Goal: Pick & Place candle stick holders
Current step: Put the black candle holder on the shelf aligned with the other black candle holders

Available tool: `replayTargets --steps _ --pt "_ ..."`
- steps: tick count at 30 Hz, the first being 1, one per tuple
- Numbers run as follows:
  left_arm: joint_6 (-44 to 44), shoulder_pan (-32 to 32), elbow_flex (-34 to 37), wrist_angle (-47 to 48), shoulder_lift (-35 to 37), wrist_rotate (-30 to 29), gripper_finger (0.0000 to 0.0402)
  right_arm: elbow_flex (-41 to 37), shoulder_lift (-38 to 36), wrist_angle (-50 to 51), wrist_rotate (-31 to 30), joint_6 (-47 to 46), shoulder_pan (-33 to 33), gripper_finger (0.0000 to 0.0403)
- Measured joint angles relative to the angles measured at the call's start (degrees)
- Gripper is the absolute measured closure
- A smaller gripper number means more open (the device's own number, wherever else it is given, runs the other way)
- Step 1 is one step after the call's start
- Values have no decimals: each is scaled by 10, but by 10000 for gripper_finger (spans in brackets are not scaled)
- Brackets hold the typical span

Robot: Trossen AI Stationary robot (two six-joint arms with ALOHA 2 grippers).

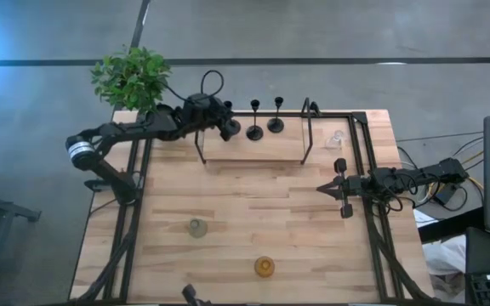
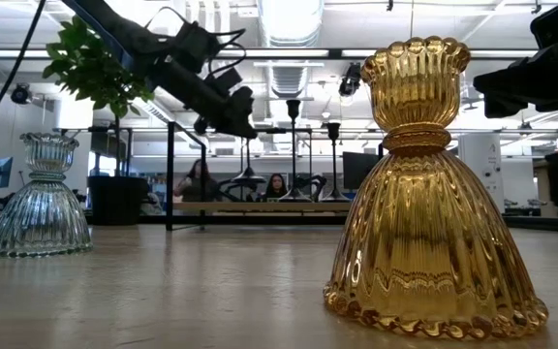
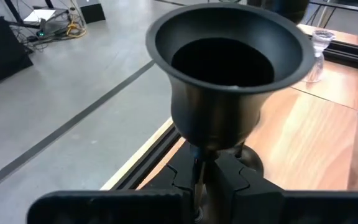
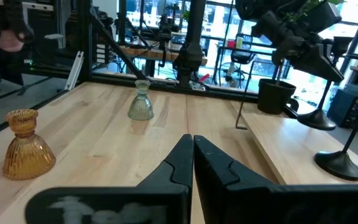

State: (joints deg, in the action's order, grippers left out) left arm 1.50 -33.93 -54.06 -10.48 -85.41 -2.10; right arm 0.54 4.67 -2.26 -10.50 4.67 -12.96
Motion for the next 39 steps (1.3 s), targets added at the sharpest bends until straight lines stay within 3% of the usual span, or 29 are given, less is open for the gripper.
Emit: replayTargets --steps 17,39 --pt "41 -30 -26 39 -3 41 382 0 0 0 0 0 0 394" --pt "7 -15 -80 54 -72 -16 382 0 0 0 0 -1 0 394"
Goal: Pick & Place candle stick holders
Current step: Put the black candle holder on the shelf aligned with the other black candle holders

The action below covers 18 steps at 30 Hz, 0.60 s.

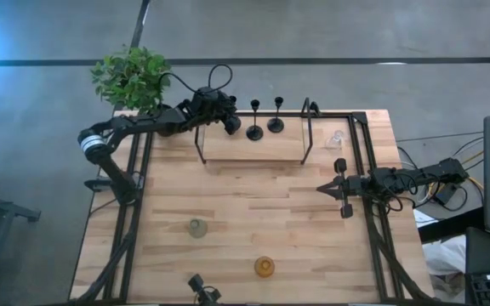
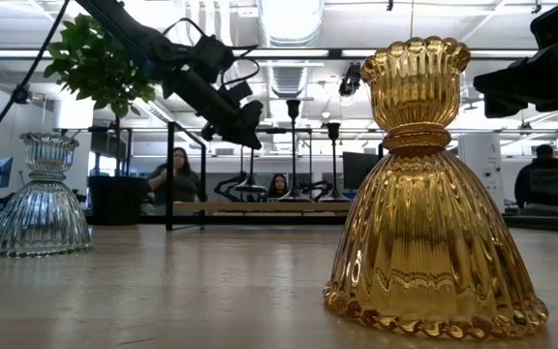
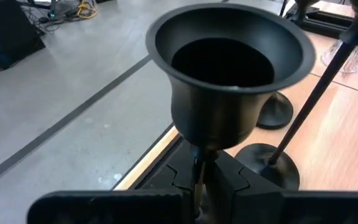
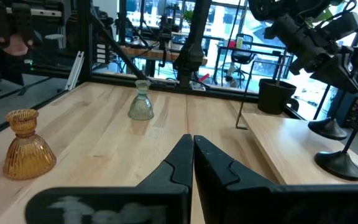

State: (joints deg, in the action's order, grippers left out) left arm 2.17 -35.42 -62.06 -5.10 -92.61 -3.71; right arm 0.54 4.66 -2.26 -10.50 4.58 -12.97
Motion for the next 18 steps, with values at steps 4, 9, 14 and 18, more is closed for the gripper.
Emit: replayTargets --steps 4,9,14,18 --pt "4 0 -4 1 -4 -11 382 0 0 0 0 0 0 394" --pt "4 0 -4 11 -4 -29 382 0 0 0 0 0 0 394" --pt "-5 0 -4 14 -4 -39 382 0 0 0 0 1 0 394" --pt "-19 0 -4 14 -4 -52 382 0 0 0 0 1 0 394"
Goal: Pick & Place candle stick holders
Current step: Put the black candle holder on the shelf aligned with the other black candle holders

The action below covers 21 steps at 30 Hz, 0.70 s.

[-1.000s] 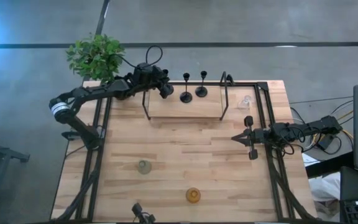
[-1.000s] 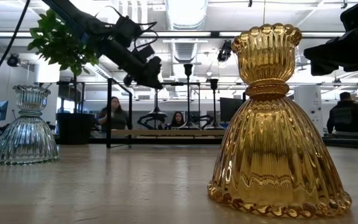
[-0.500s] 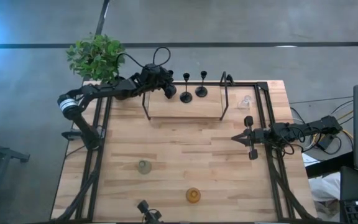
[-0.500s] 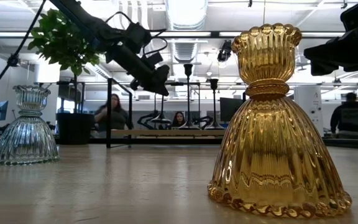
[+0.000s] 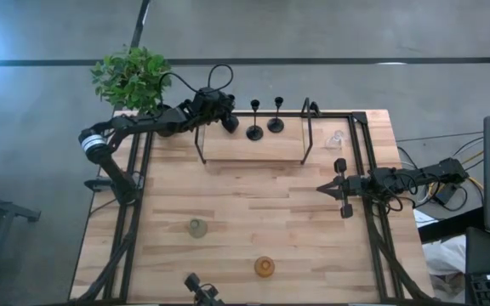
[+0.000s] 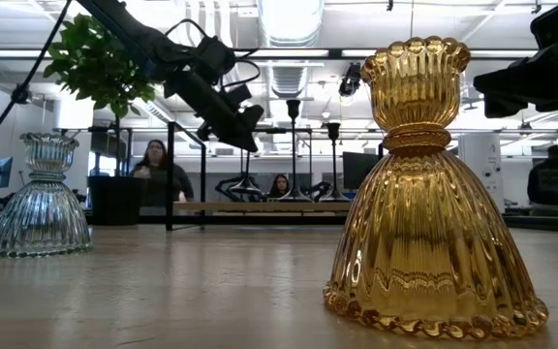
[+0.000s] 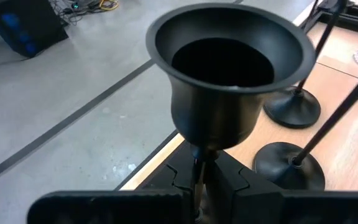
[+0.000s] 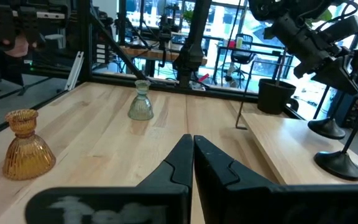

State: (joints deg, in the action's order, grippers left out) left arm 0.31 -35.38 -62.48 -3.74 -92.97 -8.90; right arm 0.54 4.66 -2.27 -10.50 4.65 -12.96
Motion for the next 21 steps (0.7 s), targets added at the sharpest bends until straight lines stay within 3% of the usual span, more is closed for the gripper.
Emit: replayTargets --steps 21 --pt "-15 7 1 -2 -13 16 382 0 0 0 0 0 0 394"
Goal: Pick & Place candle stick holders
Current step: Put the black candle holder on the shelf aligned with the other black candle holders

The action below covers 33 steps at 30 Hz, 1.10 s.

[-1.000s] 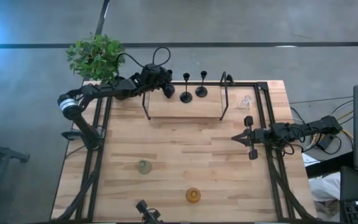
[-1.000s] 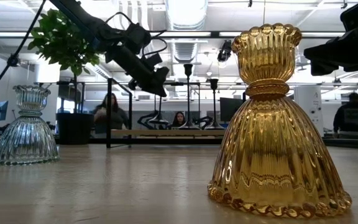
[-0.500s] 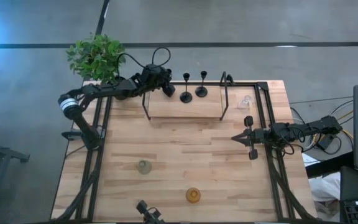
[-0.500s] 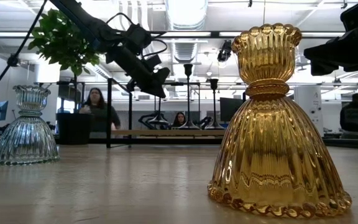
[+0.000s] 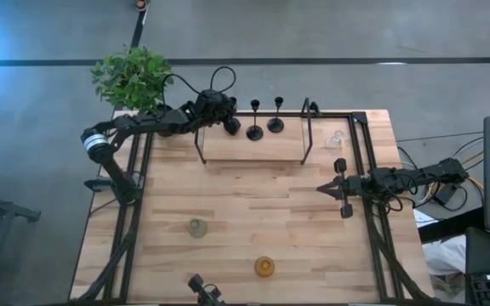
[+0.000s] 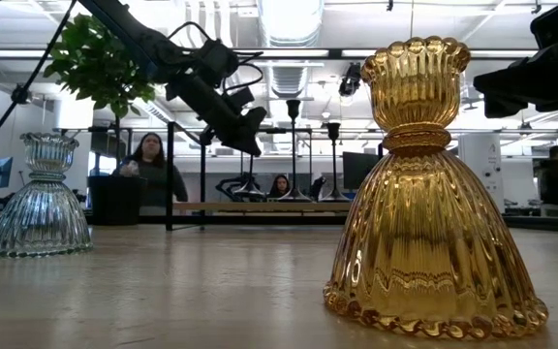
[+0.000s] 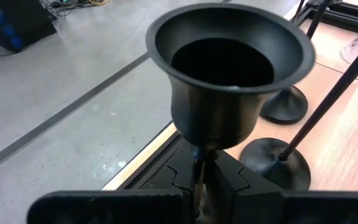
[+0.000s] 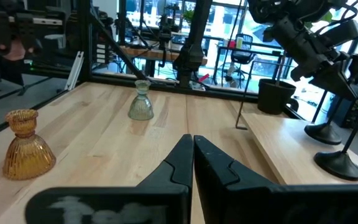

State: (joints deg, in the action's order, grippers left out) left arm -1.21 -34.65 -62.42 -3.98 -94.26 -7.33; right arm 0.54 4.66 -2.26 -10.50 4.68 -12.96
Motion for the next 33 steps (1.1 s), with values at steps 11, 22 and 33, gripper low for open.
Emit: replayTargets --steps 11,22,33 --pt "9 -1 1 15 -1 10 382 0 0 0 0 -1 0 394" --pt "7 -1 1 11 -1 10 382 0 0 0 0 0 0 394" --pt "-1 -1 -1 -16 -28 10 380 0 0 0 0 0 0 394"
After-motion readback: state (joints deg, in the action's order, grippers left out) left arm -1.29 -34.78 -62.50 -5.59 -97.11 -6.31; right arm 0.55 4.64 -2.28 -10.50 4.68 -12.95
